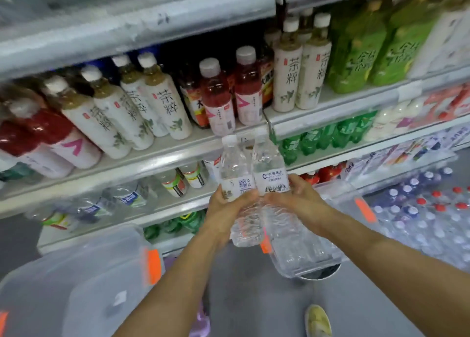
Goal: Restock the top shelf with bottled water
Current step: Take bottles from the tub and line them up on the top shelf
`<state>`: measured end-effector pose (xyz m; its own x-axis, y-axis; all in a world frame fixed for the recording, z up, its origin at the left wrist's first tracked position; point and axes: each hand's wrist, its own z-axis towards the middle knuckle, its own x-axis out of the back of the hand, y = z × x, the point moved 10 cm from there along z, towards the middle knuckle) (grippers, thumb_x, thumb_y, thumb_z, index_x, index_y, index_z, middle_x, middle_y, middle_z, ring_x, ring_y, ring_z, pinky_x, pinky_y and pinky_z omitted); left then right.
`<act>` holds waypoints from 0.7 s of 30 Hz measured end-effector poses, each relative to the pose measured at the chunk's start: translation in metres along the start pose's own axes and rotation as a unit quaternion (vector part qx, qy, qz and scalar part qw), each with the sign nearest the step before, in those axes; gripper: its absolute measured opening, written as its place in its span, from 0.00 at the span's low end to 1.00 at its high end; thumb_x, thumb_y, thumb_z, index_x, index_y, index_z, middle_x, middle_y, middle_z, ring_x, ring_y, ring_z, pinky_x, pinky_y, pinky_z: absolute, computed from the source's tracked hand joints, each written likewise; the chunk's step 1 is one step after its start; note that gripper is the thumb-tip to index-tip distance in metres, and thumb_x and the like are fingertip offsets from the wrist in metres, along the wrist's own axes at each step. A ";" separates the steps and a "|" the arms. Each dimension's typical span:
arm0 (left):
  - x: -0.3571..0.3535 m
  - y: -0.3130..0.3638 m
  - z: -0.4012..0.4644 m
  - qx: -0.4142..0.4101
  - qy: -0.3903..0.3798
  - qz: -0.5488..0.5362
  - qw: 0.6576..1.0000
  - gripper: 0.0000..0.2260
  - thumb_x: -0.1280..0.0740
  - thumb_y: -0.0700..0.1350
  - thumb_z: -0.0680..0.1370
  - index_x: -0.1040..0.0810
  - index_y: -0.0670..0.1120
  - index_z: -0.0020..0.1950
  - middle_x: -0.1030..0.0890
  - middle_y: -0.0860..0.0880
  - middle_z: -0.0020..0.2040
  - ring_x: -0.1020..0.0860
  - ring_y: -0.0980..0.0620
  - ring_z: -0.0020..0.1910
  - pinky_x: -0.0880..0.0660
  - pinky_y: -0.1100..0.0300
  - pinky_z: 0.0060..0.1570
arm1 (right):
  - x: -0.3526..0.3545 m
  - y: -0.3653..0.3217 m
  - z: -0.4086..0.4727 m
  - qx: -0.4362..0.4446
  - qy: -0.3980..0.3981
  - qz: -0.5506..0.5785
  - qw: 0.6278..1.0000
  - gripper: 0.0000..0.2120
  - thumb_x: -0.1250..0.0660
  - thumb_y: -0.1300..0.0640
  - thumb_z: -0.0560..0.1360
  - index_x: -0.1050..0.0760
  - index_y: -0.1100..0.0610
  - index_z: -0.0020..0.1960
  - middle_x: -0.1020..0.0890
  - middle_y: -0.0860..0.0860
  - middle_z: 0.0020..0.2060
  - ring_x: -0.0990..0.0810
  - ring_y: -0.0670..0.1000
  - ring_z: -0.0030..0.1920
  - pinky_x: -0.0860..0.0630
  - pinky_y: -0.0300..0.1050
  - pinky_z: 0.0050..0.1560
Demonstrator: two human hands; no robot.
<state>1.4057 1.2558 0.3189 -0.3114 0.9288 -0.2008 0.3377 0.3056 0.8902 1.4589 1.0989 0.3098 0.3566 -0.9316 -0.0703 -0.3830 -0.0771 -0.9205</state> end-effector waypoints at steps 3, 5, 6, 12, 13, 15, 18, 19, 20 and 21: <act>0.032 0.053 -0.029 -0.049 -0.003 0.015 0.999 0.20 0.23 0.37 0.68 0.21 0.43 0.59 0.14 0.45 0.50 0.15 0.48 0.49 0.19 0.57 0.47 | -0.047 -0.052 -0.020 0.050 -0.027 -0.029 0.998 0.27 0.21 0.62 0.67 0.26 0.57 0.63 0.14 0.51 0.51 0.15 0.50 0.52 0.20 0.43 0.52; 0.054 0.091 -0.050 -0.083 -0.002 0.023 0.996 0.17 0.24 0.37 0.70 0.21 0.45 0.57 0.14 0.46 0.49 0.15 0.51 0.47 0.19 0.60 0.44 | -0.082 -0.090 -0.037 0.090 -0.049 -0.052 0.993 0.20 0.24 0.64 0.70 0.23 0.56 0.60 0.14 0.50 0.50 0.15 0.48 0.50 0.20 0.37 0.47; 0.064 0.110 -0.061 -0.101 -0.002 0.026 0.995 0.17 0.25 0.37 0.70 0.21 0.44 0.58 0.14 0.47 0.49 0.15 0.51 0.47 0.19 0.60 0.44 | -0.098 -0.108 -0.044 0.108 -0.052 -0.059 0.991 0.18 0.24 0.64 0.70 0.22 0.56 0.58 0.13 0.49 0.48 0.15 0.47 0.48 0.21 0.36 0.45; 0.113 0.222 -0.128 -0.217 -0.008 0.049 0.975 0.22 0.24 0.42 0.67 0.22 0.45 0.60 0.14 0.47 0.49 0.15 0.48 0.49 0.19 0.60 0.41 | -0.183 -0.206 -0.084 0.217 -0.065 -0.079 0.971 0.20 0.23 0.60 0.69 0.23 0.56 0.59 0.14 0.50 0.49 0.15 0.49 0.49 0.19 0.39 0.47; 0.119 0.237 -0.137 -0.232 -0.010 0.053 0.971 0.22 0.24 0.42 0.67 0.22 0.44 0.60 0.14 0.47 0.49 0.15 0.48 0.48 0.19 0.60 0.40 | -0.193 -0.221 -0.090 0.234 -0.065 -0.082 0.967 0.20 0.22 0.60 0.69 0.22 0.57 0.59 0.14 0.50 0.49 0.15 0.49 0.49 0.19 0.41 0.48; 0.128 0.264 -0.153 -0.250 -0.011 0.058 0.966 0.24 0.24 0.42 0.67 0.23 0.42 0.62 0.14 0.46 0.50 0.15 0.48 0.47 0.20 0.60 0.39 | -0.211 -0.249 -0.103 0.264 -0.065 -0.087 0.958 0.19 0.22 0.61 0.68 0.21 0.58 0.58 0.13 0.51 0.49 0.15 0.51 0.50 0.18 0.45 0.52; 0.134 0.301 -0.173 -0.276 -0.013 0.083 0.957 0.29 0.19 0.47 0.64 0.22 0.43 0.62 0.14 0.46 0.50 0.15 0.45 0.49 0.20 0.57 0.42 | -0.230 -0.289 -0.119 0.297 -0.070 -0.090 0.948 0.17 0.23 0.62 0.69 0.20 0.59 0.57 0.13 0.52 0.48 0.14 0.52 0.50 0.19 0.50 0.55; 0.135 0.312 -0.178 -0.285 -0.015 0.092 0.954 0.29 0.19 0.48 0.63 0.22 0.44 0.61 0.14 0.47 0.51 0.15 0.46 0.49 0.19 0.55 0.43 | -0.235 -0.301 -0.122 0.306 -0.072 -0.088 0.945 0.16 0.23 0.62 0.69 0.19 0.58 0.56 0.13 0.52 0.48 0.14 0.52 0.50 0.19 0.51 0.55; 0.137 0.323 -0.183 -0.296 -0.011 0.096 0.950 0.30 0.19 0.50 0.62 0.21 0.45 0.61 0.14 0.47 0.51 0.15 0.46 0.49 0.19 0.54 0.44 | -0.239 -0.313 -0.125 0.315 -0.070 -0.088 0.942 0.16 0.23 0.62 0.69 0.19 0.57 0.55 0.13 0.52 0.47 0.14 0.52 0.50 0.19 0.52 0.56; 0.139 0.335 -0.188 -0.311 -0.003 0.099 0.945 0.31 0.19 0.51 0.62 0.22 0.45 0.61 0.14 0.47 0.50 0.15 0.47 0.48 0.19 0.54 0.43 | -0.243 -0.326 -0.129 0.326 -0.066 -0.090 0.939 0.15 0.22 0.61 0.68 0.19 0.56 0.54 0.13 0.51 0.47 0.14 0.52 0.50 0.19 0.52 0.55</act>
<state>1.3083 1.4479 0.6658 -0.2911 0.9567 -0.0066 -0.1995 -0.0540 0.9784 1.3872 1.3043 0.6766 0.4843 -0.8690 0.1015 0.2816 0.0450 -0.9585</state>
